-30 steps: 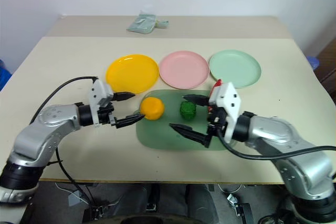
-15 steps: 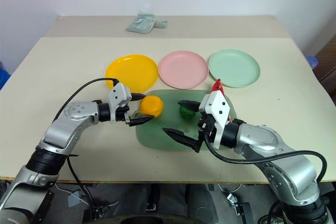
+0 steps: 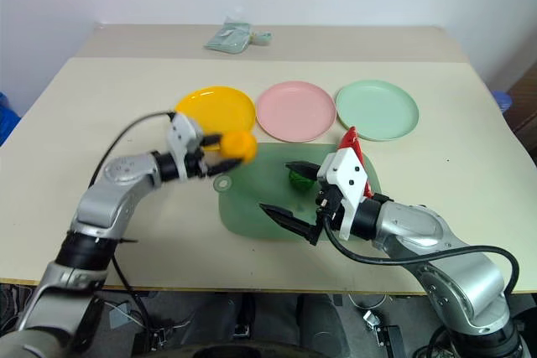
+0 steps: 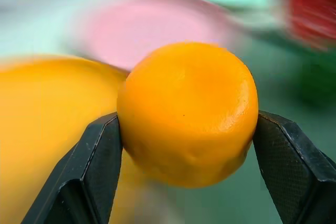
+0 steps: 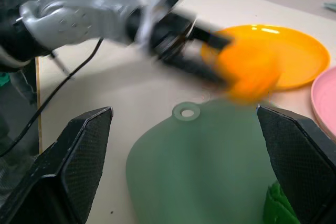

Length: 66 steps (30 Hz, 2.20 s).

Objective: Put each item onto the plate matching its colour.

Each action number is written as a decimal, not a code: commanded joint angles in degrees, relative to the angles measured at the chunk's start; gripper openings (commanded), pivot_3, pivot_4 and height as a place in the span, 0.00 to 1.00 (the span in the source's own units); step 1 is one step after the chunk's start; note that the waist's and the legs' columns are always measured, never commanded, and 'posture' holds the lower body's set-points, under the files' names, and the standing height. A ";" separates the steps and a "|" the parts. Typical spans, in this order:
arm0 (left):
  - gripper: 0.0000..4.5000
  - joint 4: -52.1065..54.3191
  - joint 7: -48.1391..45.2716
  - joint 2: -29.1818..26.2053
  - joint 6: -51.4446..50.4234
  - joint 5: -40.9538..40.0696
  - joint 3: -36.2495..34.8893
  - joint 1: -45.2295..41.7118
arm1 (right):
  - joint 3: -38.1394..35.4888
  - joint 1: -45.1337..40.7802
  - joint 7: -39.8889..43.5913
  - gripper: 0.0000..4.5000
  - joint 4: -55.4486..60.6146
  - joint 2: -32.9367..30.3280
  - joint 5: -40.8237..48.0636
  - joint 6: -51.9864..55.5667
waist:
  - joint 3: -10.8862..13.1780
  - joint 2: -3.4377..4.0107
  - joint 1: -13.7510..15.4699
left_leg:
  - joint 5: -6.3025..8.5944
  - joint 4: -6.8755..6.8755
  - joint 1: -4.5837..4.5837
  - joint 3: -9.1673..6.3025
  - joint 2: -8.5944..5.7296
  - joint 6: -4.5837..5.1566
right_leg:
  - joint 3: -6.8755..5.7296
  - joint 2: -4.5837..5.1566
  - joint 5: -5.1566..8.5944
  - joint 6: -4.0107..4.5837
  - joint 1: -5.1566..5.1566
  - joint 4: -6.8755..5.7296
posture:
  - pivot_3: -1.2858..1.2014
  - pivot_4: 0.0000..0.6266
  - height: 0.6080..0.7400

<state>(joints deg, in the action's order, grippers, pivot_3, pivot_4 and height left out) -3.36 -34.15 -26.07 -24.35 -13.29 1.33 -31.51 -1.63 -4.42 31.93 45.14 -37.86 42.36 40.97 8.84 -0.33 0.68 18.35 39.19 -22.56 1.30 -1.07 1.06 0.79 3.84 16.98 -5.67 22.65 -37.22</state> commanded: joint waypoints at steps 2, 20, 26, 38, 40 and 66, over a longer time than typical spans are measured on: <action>0.70 -10.46 14.57 3.13 -1.57 5.62 -3.66 -7.14 | -0.92 -3.42 -1.81 1.00 -1.86 0.77 -1.43 -0.73 | 0.00 0.00 -0.04 | 0.00 -0.01 0.02 0.01 -0.01 0.00 | 0.02 -0.05 0.00 -0.01 0.01 -0.01 | 0.52 0.24 1.00; 0.99 -14.96 10.48 3.06 2.29 5.93 -4.90 -10.05 | 0.87 -4.97 -4.76 1.00 -3.13 -1.35 -10.50 1.57 | 0.07 -0.15 -0.16 | -0.31 0.07 -0.62 0.03 -0.01 -0.53 | 0.05 -0.10 -0.02 -0.04 0.72 -0.19 | 0.52 0.24 1.00; 0.99 -3.19 6.36 -0.72 0.70 3.75 -6.01 -2.43 | -0.34 -4.67 -2.84 1.00 -3.73 -2.26 -11.14 0.83 | 0.07 -0.14 -0.07 | -0.33 0.08 -0.68 0.02 0.00 -0.57 | 0.06 -0.10 -0.02 -0.04 0.80 -0.24 | 0.52 0.24 1.00; 0.99 16.39 -9.76 -5.98 0.23 -2.96 -0.54 11.23 | 8.53 -10.88 -3.80 1.00 -7.73 -2.03 -17.61 4.79 | 0.06 -0.12 -0.18 | -0.33 0.07 -0.67 0.00 0.02 -0.56 | 0.05 -0.05 -0.02 -0.01 0.77 -0.24 | 0.52 0.24 1.00; 0.99 17.92 -11.48 -6.03 0.45 -3.92 0.41 12.35 | 10.64 -11.71 -4.40 1.00 -8.77 -2.01 -19.66 5.62 | 0.06 -0.12 -0.27 | -0.32 0.07 -0.68 0.00 0.02 -0.56 | 0.04 -0.05 -0.02 -0.01 0.78 -0.24 | 0.52 0.24 1.00; 1.00 26.11 -18.02 -6.57 -4.23 -10.97 4.84 15.02 | 1.40 -38.51 -4.18 0.51 -46.68 -5.94 -29.70 3.46 | 0.05 -0.14 -0.33 | -0.32 0.09 -0.66 0.00 -0.01 -0.53 | 0.00 -0.07 -0.02 -0.01 0.73 -0.23 | 0.52 0.24 1.00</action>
<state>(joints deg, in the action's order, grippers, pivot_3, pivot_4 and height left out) 20.27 -52.24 -33.35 -28.49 -23.27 5.10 -16.05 -0.10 -42.24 27.08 5.44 -44.20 14.38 48.38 8.89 -0.47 0.35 18.04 39.27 -23.20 1.32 -1.08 0.53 0.80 3.77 16.97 -5.68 23.35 -37.44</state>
